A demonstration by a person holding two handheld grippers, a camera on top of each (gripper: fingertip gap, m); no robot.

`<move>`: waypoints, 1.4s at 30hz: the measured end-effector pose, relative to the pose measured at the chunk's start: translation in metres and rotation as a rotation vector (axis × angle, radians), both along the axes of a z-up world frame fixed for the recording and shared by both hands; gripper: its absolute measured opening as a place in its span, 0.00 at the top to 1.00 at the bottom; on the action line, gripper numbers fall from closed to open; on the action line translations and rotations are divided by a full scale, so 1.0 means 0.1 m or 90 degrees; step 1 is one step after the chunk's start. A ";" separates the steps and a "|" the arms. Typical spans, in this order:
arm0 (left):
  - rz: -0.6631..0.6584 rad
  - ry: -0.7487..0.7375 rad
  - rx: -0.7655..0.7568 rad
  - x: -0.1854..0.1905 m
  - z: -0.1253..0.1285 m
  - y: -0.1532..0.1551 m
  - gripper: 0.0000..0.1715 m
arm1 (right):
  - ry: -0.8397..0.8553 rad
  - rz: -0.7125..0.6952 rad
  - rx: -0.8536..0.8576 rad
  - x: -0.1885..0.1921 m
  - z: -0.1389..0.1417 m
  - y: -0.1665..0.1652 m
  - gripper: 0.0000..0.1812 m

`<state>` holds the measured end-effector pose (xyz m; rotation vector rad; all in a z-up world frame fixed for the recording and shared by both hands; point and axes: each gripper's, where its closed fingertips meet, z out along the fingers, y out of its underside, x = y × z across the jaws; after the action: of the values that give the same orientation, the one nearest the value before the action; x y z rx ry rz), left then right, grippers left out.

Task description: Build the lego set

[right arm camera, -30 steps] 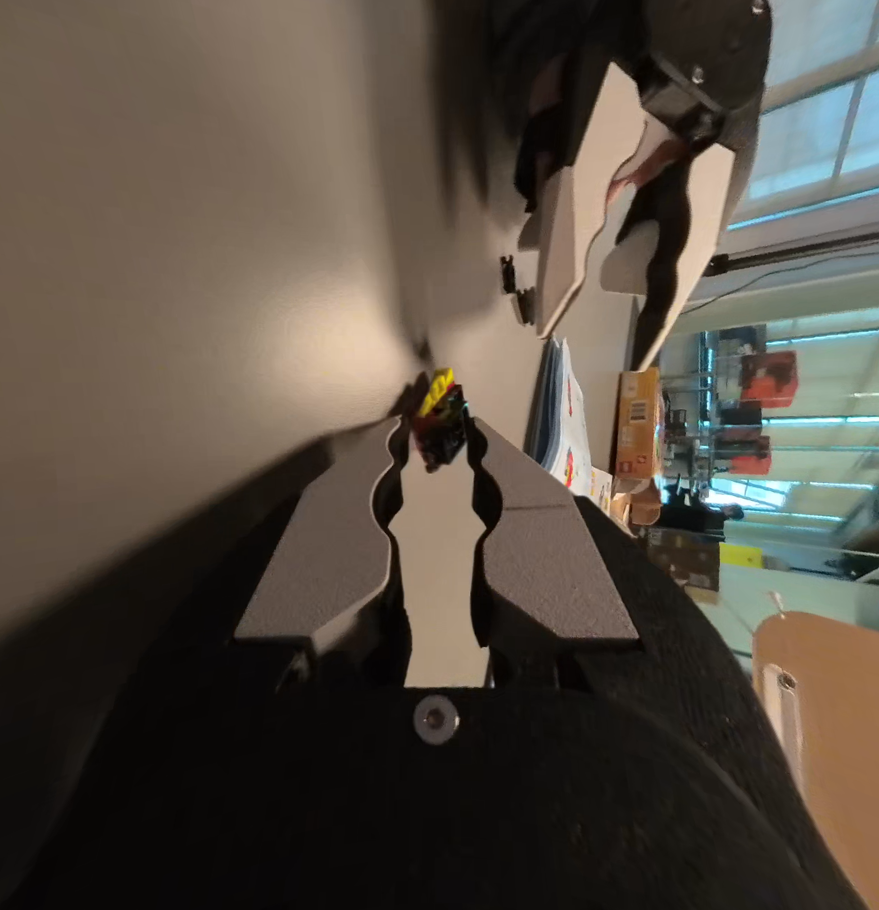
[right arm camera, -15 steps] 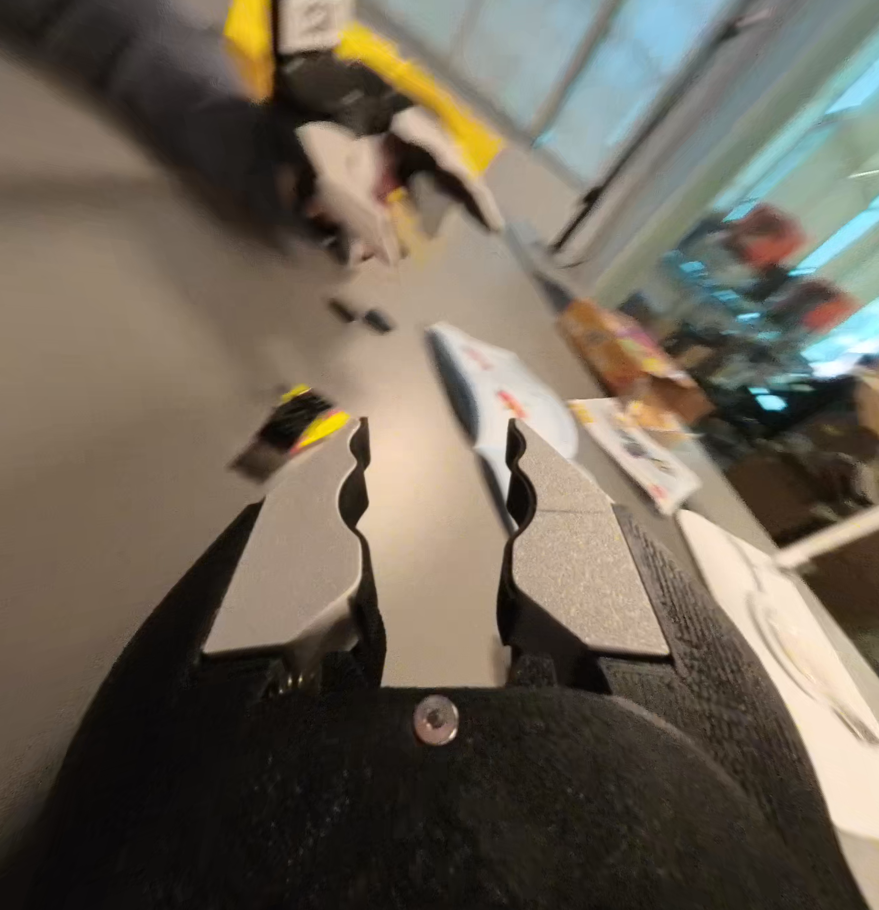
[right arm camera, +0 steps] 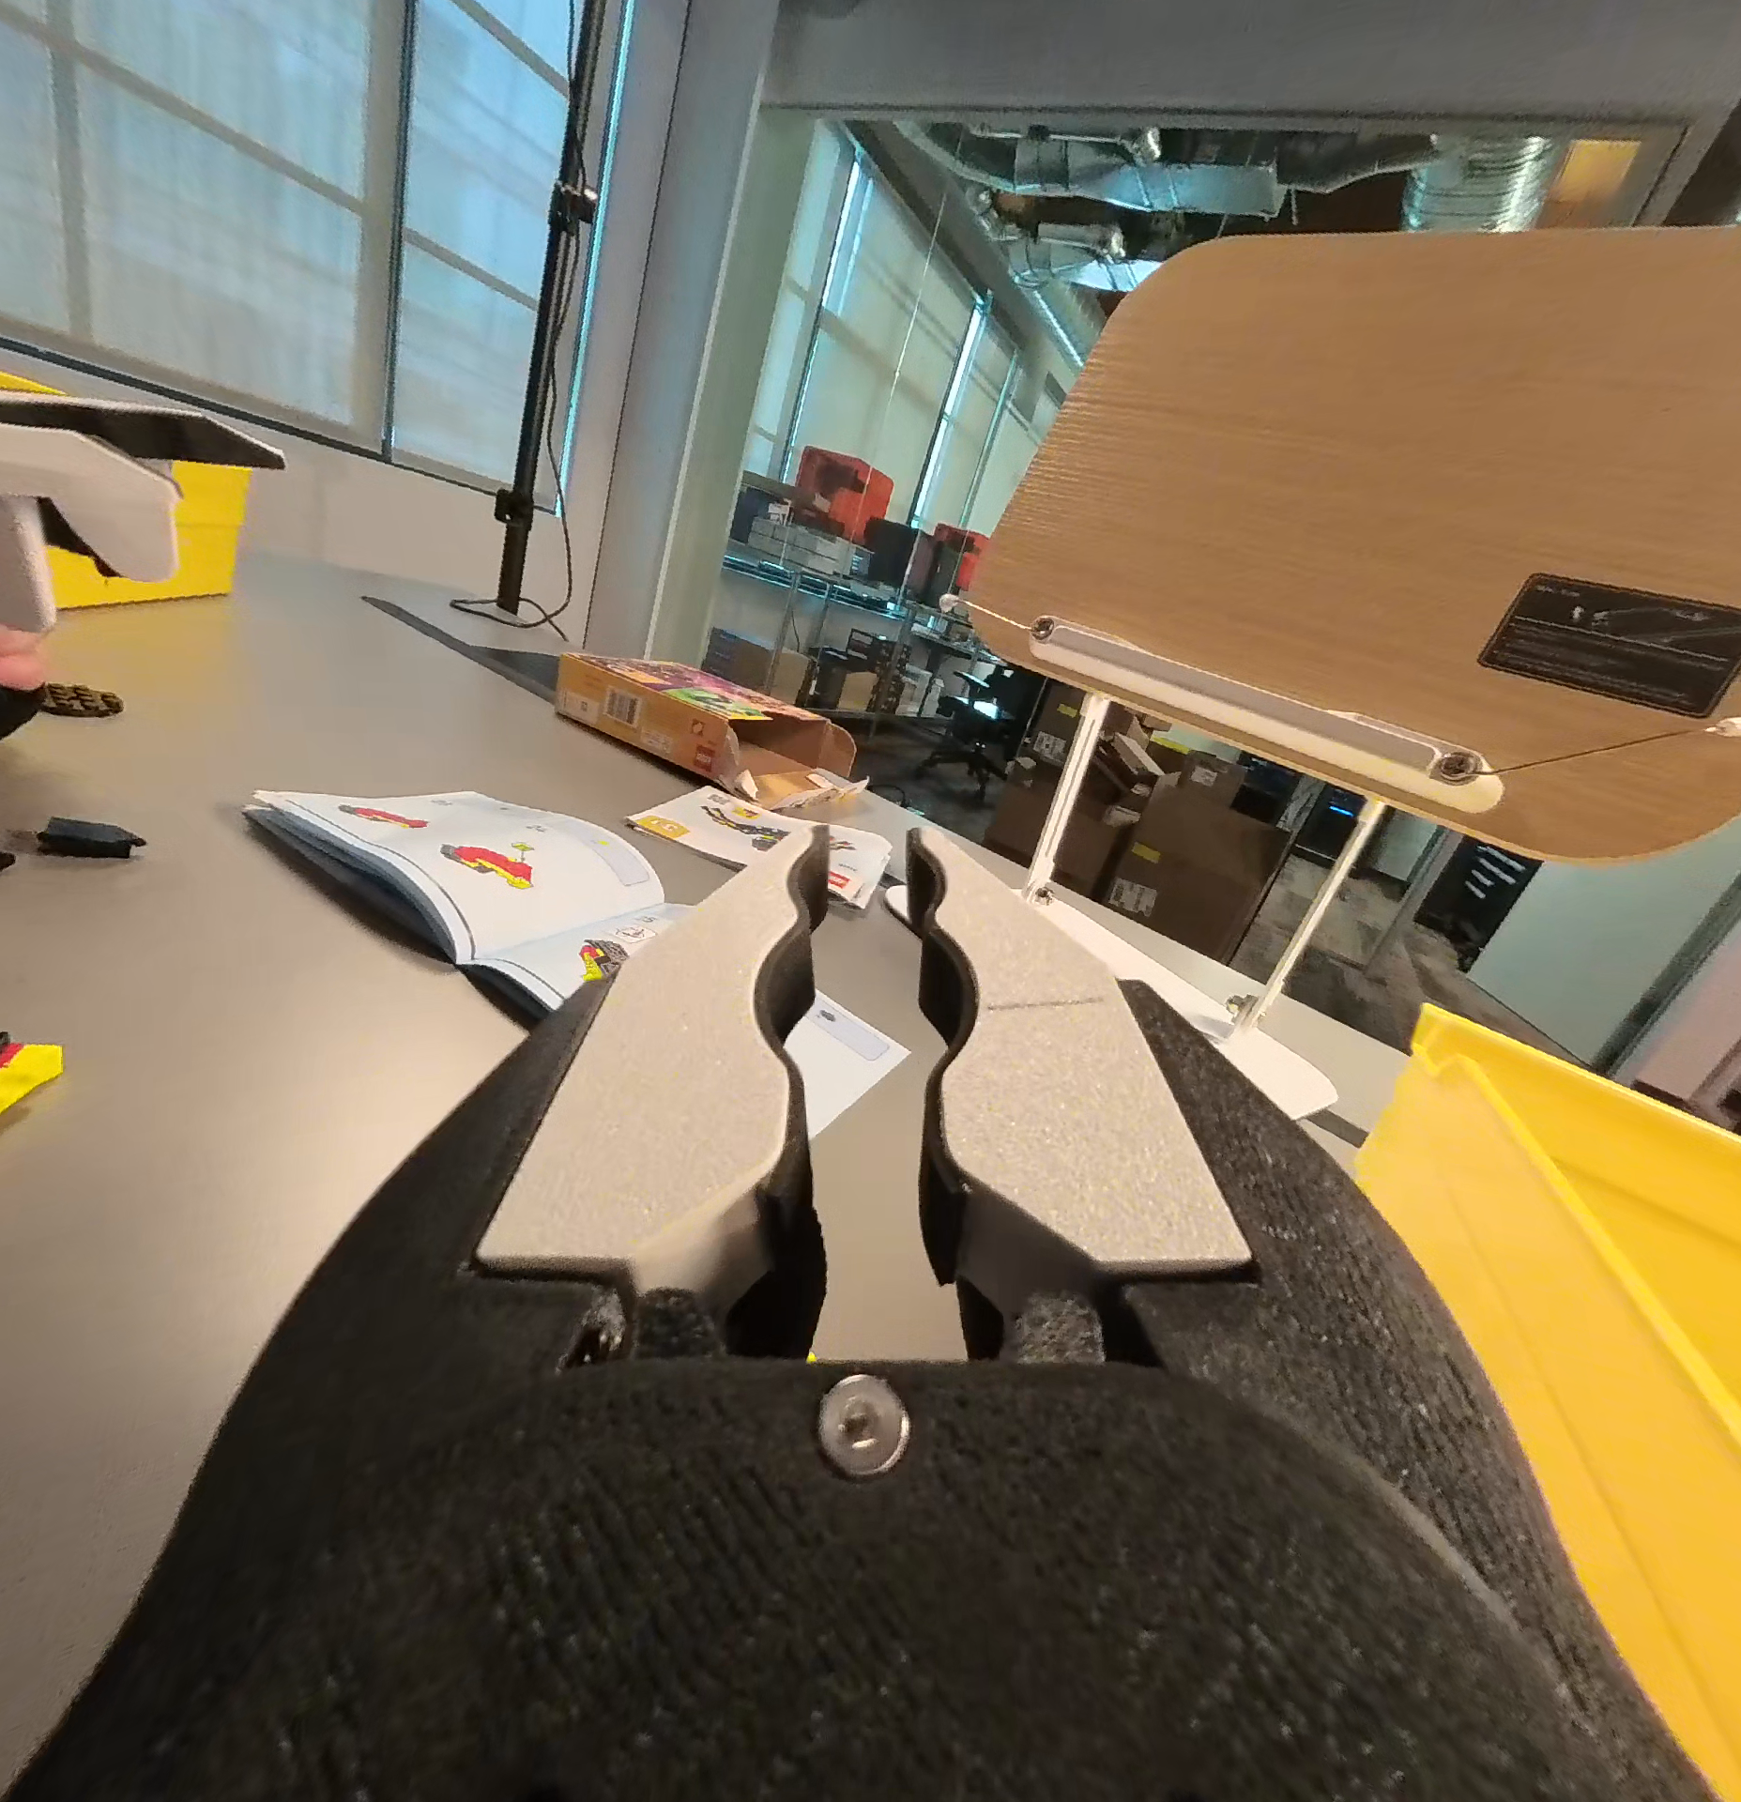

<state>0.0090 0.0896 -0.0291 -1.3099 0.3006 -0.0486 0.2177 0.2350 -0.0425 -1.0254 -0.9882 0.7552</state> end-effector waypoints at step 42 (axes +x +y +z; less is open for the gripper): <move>0.025 0.035 -0.148 -0.19 0.38 -0.29 0.85 | 0.012 -0.070 0.013 0.13 0.04 0.12 0.94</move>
<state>-0.0096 0.0606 0.0089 -1.5497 0.3224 -0.0141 0.2311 0.2468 -0.0384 -1.0436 -0.9144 0.6621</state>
